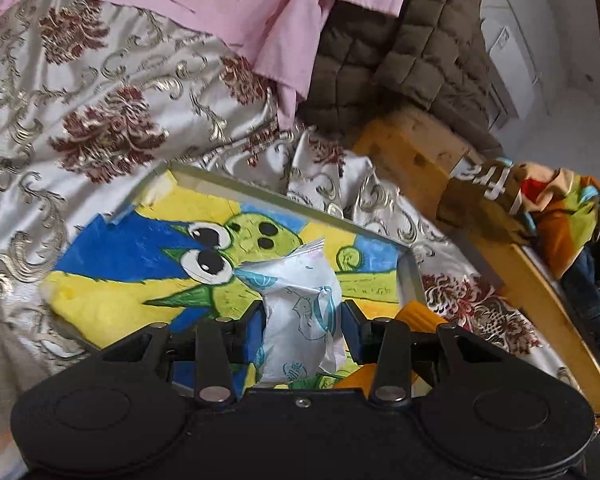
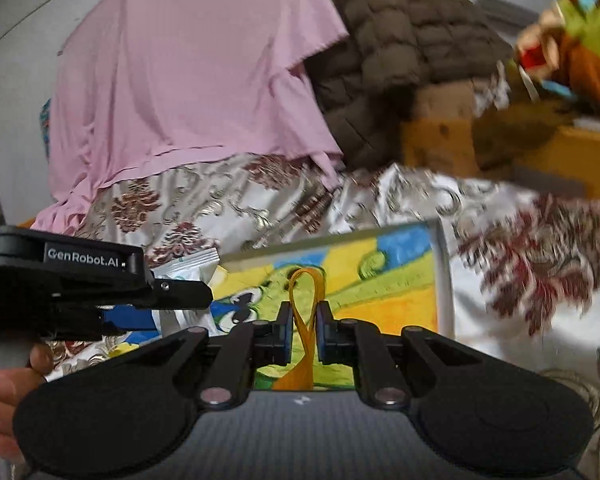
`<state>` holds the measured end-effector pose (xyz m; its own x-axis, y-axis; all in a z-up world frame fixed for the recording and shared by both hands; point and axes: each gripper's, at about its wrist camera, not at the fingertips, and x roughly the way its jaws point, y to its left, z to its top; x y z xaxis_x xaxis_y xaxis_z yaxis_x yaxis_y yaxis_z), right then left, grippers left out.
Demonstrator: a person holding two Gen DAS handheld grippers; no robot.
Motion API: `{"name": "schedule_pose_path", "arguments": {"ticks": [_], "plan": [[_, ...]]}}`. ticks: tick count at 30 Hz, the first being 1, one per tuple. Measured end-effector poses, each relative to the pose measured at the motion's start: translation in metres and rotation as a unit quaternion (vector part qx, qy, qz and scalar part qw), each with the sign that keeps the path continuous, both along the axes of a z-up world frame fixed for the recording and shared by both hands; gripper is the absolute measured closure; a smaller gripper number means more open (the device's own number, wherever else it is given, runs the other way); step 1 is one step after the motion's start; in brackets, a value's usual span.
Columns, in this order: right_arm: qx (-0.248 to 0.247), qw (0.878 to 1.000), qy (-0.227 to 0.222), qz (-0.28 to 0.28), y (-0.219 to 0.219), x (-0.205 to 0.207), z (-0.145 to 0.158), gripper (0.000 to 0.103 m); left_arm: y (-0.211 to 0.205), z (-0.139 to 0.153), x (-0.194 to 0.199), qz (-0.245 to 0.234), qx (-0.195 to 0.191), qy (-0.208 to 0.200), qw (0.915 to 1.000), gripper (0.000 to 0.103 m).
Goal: Organize soft objects
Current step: 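Carry both items onto the painted metal tray and open both tools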
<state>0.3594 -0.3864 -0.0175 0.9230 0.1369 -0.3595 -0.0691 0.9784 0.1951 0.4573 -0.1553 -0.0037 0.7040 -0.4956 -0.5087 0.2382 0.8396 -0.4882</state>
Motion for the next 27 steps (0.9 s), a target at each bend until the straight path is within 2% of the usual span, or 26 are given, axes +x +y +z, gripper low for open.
{"name": "schedule_pose_path", "arguments": {"ticks": [3,7,10,14,16,18,21,23,27], "plan": [[0.006,1.0,0.013,-0.005,-0.01,0.004,-0.005,0.086,-0.011,-0.008,0.01,-0.004,0.009,0.017,0.9998,0.059],[0.0,0.999,0.031,-0.019,-0.018,0.007,-0.011,0.084,-0.022,-0.024,0.017,0.015,0.024,0.044,0.9986,0.059],[-0.006,0.999,0.042,-0.023,-0.019,0.009,-0.016,0.081,-0.028,-0.035,0.02,0.023,0.021,0.062,0.9976,0.059],[-0.03,0.998,0.058,-0.016,-0.016,0.011,-0.018,0.067,-0.038,-0.039,0.023,0.019,0.046,0.067,0.9965,0.057],[-0.042,0.997,0.064,-0.017,-0.015,0.011,-0.019,0.065,-0.041,-0.04,0.023,0.016,0.058,0.067,0.9959,0.057],[-0.039,0.997,0.07,-0.016,-0.017,0.011,-0.019,0.063,-0.041,-0.04,0.023,0.018,0.065,0.067,0.9954,0.054],[-0.04,0.997,0.072,-0.017,-0.017,0.007,-0.017,0.059,-0.037,-0.038,0.021,0.025,0.065,0.068,0.9953,0.042],[-0.046,0.996,0.068,-0.017,-0.016,0.003,-0.014,0.049,-0.035,-0.035,0.019,0.032,0.064,0.064,0.9954,0.034],[-0.052,0.997,0.055,-0.011,-0.014,-0.009,-0.006,0.035,-0.027,-0.028,0.012,0.037,0.061,0.059,0.9957,0.029]]}}
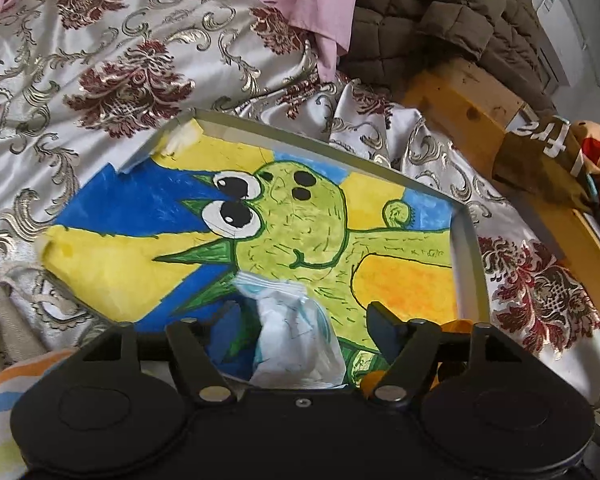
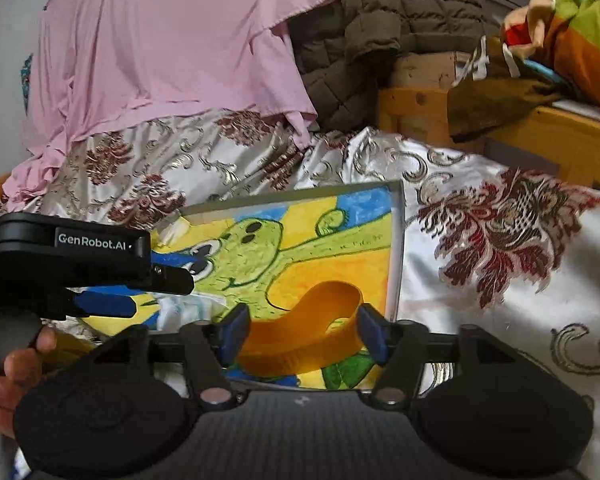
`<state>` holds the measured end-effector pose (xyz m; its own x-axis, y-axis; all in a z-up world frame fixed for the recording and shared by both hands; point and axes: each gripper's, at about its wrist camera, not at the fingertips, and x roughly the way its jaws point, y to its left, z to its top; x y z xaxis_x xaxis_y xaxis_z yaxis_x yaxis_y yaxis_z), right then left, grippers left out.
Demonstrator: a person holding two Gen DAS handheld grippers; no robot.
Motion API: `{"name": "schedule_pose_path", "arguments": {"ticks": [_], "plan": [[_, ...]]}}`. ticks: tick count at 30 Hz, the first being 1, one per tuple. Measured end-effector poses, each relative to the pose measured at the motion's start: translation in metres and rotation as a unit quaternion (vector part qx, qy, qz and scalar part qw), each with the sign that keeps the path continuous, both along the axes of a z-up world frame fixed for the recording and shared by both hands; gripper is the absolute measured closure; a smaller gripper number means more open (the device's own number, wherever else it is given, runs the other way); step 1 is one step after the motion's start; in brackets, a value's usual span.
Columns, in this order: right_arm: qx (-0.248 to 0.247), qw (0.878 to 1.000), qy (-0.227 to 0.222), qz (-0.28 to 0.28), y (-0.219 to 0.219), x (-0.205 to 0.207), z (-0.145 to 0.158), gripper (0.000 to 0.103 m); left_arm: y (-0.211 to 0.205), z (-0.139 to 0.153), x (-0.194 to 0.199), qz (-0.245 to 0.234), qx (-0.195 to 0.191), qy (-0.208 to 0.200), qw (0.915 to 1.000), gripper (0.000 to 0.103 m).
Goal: Organize soft objects
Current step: 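Carry both items onto the painted metal tray and open both tools, then withdraw both tools from the tray back toward the pile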
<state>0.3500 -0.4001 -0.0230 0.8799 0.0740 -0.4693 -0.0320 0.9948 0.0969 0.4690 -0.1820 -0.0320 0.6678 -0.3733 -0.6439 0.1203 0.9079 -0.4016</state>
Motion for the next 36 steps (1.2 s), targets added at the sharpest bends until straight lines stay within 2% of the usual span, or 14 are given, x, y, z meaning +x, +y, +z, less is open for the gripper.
{"name": "schedule_pose_path", "arguments": {"ticks": [2,9,11,14,20,25,36], "plan": [[-0.001,1.0,-0.007,0.0,0.0,-0.008,0.005,0.031,0.004,0.006,-0.006,0.003,-0.003,-0.008,1.0,0.024],[0.004,0.999,-0.05,-0.006,0.002,-0.044,0.026,0.017,0.02,0.031,-0.04,0.01,-0.01,-0.044,0.9989,0.022],[0.002,0.998,-0.063,-0.005,0.006,-0.056,0.033,0.011,0.024,0.04,-0.054,0.008,-0.004,-0.066,0.9977,0.011],[-0.001,0.996,-0.084,-0.006,0.011,-0.075,0.041,0.004,0.03,0.055,-0.078,0.002,0.008,-0.104,0.9946,0.006],[-0.013,0.993,-0.116,-0.007,0.028,-0.112,0.056,0.0,0.047,0.079,-0.12,-0.012,0.018,-0.144,0.9893,0.005],[-0.027,0.991,-0.133,-0.008,0.046,-0.143,0.064,0.0,0.062,0.094,-0.147,-0.013,0.013,-0.161,0.9868,0.004],[-0.033,0.989,-0.14,-0.034,0.059,-0.188,0.055,0.0,0.085,0.106,-0.208,-0.013,0.035,-0.199,0.9792,0.001]]}}
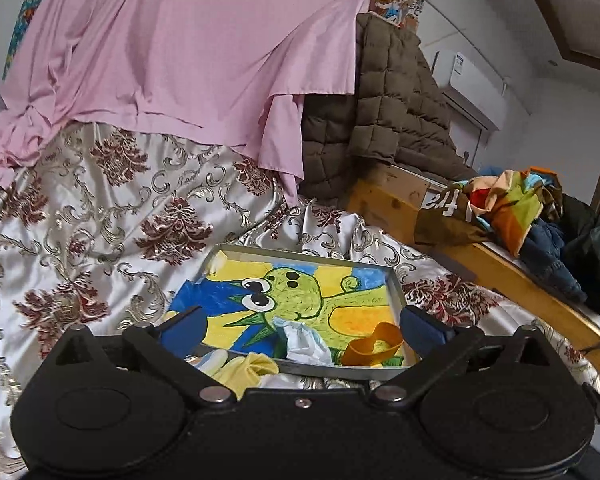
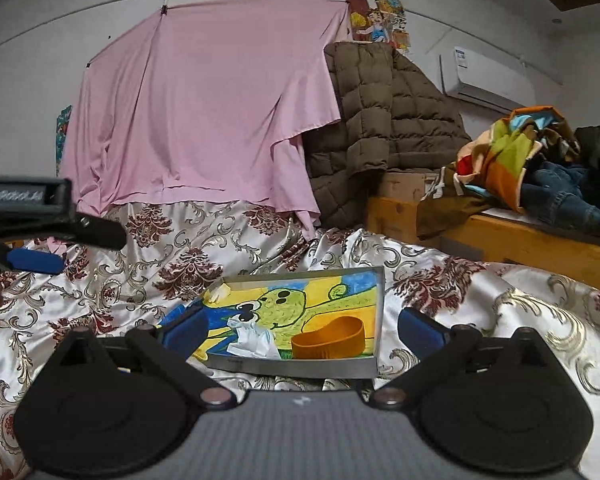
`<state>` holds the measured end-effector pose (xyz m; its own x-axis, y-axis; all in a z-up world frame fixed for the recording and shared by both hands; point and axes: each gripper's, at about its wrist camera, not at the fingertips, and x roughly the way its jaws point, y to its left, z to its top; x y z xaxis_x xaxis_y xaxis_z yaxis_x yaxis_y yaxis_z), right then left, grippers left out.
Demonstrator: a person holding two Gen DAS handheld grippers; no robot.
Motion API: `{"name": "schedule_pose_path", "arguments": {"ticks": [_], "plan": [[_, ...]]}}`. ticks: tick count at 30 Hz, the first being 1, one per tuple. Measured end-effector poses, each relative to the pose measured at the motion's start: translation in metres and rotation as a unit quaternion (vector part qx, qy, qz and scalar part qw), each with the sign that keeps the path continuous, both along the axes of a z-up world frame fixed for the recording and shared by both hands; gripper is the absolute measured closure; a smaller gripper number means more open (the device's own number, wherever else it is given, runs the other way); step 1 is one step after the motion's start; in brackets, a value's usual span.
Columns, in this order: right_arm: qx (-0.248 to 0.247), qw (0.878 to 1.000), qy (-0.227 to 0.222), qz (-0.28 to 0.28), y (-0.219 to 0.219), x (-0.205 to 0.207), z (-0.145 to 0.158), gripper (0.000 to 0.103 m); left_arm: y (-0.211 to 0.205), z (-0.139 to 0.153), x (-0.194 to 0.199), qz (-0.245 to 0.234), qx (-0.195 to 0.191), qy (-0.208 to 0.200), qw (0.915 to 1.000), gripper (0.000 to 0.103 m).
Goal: Organize soft objects
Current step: 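Withdraw both tools from the tray back toward the pile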
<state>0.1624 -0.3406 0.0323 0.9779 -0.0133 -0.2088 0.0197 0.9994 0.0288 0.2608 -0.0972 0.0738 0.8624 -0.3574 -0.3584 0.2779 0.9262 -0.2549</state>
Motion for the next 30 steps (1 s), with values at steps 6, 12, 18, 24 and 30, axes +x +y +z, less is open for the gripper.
{"name": "schedule_pose_path", "arguments": {"ticks": [6,12,18,24,30], "plan": [[0.005,1.0,0.007,-0.015,0.001,-0.022,-0.006,0.0,0.01,-0.008,-0.026,0.002,0.004,-0.005,1.0,0.001],[0.0,0.999,0.038,-0.023,0.0,-0.041,-0.015,0.0,0.02,-0.024,-0.046,-0.009,-0.004,0.006,0.9999,0.001],[-0.014,0.997,0.067,-0.033,-0.001,-0.051,-0.022,0.0,0.029,-0.048,-0.06,-0.042,0.006,0.026,0.9988,0.001],[-0.002,0.995,0.092,-0.035,-0.006,-0.043,-0.03,0.0,0.03,-0.069,-0.07,-0.072,0.05,0.027,0.9958,0.001],[-0.003,0.993,0.12,-0.019,-0.004,-0.034,-0.038,0.0,0.029,-0.087,-0.072,-0.099,0.078,0.034,0.9914,0.001]]}}
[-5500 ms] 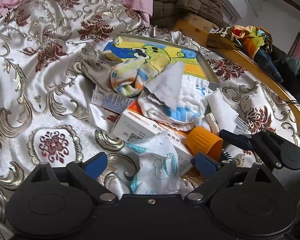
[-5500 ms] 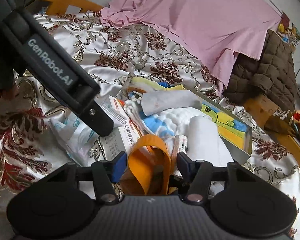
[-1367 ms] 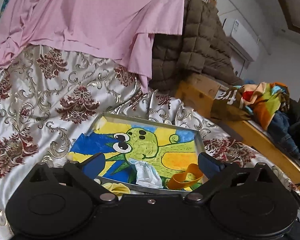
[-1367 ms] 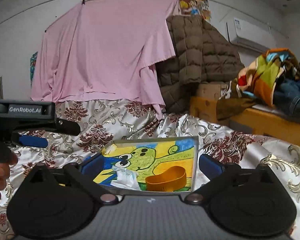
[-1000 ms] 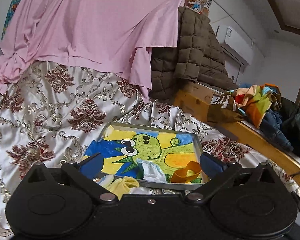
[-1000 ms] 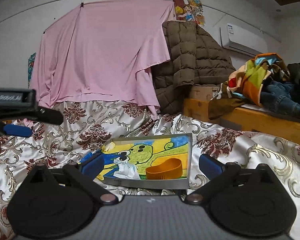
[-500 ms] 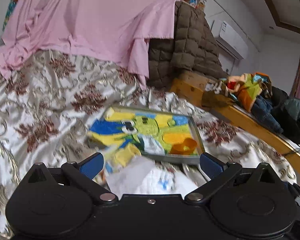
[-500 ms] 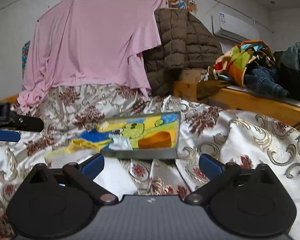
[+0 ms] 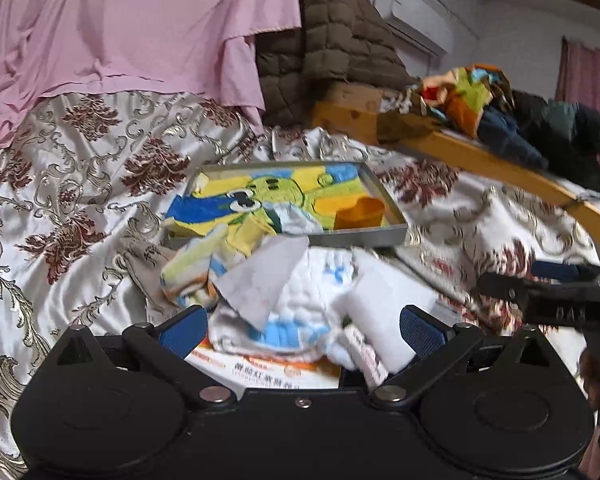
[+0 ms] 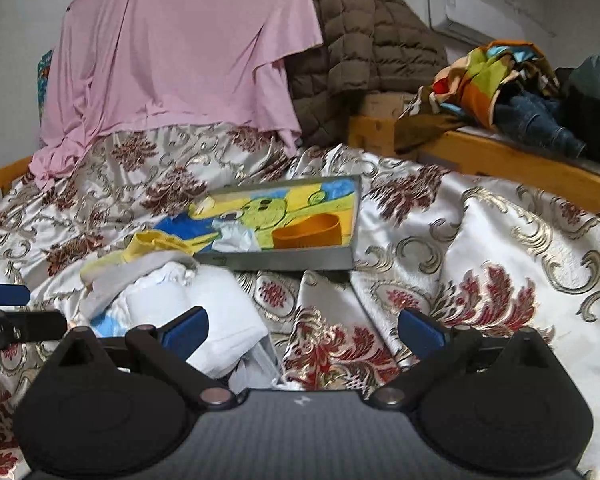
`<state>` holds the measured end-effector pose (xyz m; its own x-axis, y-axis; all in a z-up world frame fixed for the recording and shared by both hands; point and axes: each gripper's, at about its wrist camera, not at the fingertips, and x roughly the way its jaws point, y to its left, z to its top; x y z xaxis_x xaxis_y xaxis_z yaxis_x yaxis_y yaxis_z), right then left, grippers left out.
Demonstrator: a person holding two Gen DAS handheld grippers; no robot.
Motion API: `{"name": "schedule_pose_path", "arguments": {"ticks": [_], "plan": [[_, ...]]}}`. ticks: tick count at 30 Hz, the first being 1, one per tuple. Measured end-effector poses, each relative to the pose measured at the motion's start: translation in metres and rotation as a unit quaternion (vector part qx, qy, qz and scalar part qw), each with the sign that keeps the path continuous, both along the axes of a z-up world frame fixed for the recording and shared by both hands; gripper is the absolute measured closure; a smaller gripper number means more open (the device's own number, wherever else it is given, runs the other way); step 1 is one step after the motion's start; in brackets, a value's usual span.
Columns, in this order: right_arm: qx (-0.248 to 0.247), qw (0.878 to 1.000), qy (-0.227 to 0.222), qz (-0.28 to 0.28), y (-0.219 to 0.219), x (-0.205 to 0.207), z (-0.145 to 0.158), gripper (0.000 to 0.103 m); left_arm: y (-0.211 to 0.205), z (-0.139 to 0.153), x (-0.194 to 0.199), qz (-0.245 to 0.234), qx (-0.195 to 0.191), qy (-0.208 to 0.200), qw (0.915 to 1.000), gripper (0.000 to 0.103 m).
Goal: Organize soft objects
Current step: 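Withdraw both tools from the tray back toward the pile, then grasp the black-and-white striped sock with the left tool while the right tool grasps a white cloth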
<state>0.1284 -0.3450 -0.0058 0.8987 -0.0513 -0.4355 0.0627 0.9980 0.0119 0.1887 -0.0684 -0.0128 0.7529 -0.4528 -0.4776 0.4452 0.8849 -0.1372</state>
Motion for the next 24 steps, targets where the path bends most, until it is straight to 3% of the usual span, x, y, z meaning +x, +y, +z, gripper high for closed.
{"name": "schedule_pose_path", "arguments": {"ticks": [11,24], "plan": [[-0.019,0.998,0.033,0.042,0.015,0.008,-0.007,0.0,-0.018,-0.031,-0.014,-0.085,0.029,0.038,0.9953,0.001],[-0.023,0.995,0.058,0.079,0.022,0.017,-0.012,0.0,-0.054,-0.066,-0.015,-0.125,-0.044,0.103,0.9859,0.001]]}}
